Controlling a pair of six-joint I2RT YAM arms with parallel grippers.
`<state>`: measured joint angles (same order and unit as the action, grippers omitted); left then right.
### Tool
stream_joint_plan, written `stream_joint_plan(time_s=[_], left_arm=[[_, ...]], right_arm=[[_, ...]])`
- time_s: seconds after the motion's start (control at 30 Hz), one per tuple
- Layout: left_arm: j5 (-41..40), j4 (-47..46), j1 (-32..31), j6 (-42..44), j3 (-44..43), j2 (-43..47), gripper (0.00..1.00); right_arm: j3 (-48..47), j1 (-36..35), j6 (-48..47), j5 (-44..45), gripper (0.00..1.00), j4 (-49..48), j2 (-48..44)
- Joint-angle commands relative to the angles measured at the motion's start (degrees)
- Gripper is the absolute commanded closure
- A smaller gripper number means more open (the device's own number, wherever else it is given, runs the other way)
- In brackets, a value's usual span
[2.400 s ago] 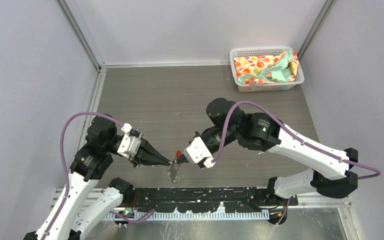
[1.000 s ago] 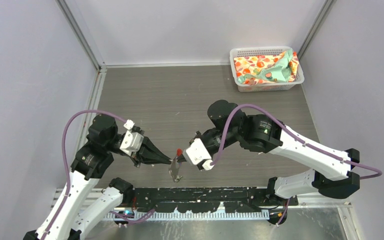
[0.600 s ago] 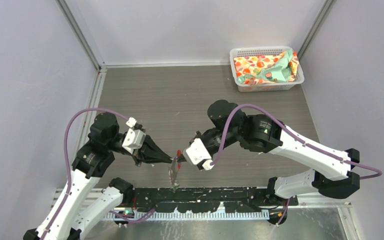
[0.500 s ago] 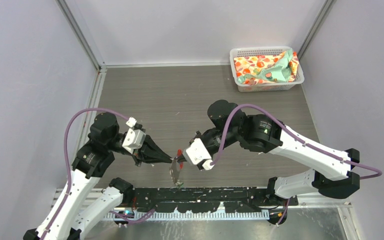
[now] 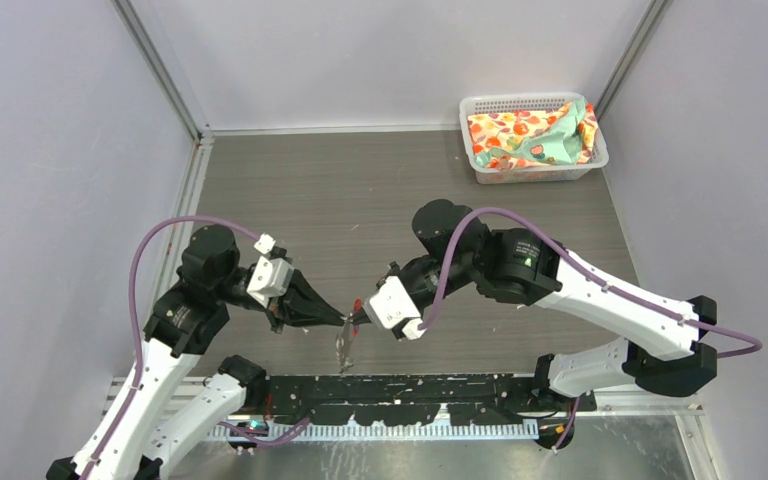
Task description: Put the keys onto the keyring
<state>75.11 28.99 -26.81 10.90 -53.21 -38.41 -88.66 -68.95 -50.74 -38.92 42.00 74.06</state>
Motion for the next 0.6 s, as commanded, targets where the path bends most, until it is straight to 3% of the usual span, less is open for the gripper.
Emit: stream_joint_plan(time_s=[0.0,0.57], left_arm=[[-0.9,0.3,-0.2,0.6,-1.3,-0.1,1.0],[-0.2,2.6,-0.2,3.9,-1.6,0.3,1.0]], right_arm=[[-1.2,-0.4,-0.2,-2.1,0.99,-2.9,0.5],[-1.0,-0.4,1.4,-2.0,0.99,-5.2,2.0]])
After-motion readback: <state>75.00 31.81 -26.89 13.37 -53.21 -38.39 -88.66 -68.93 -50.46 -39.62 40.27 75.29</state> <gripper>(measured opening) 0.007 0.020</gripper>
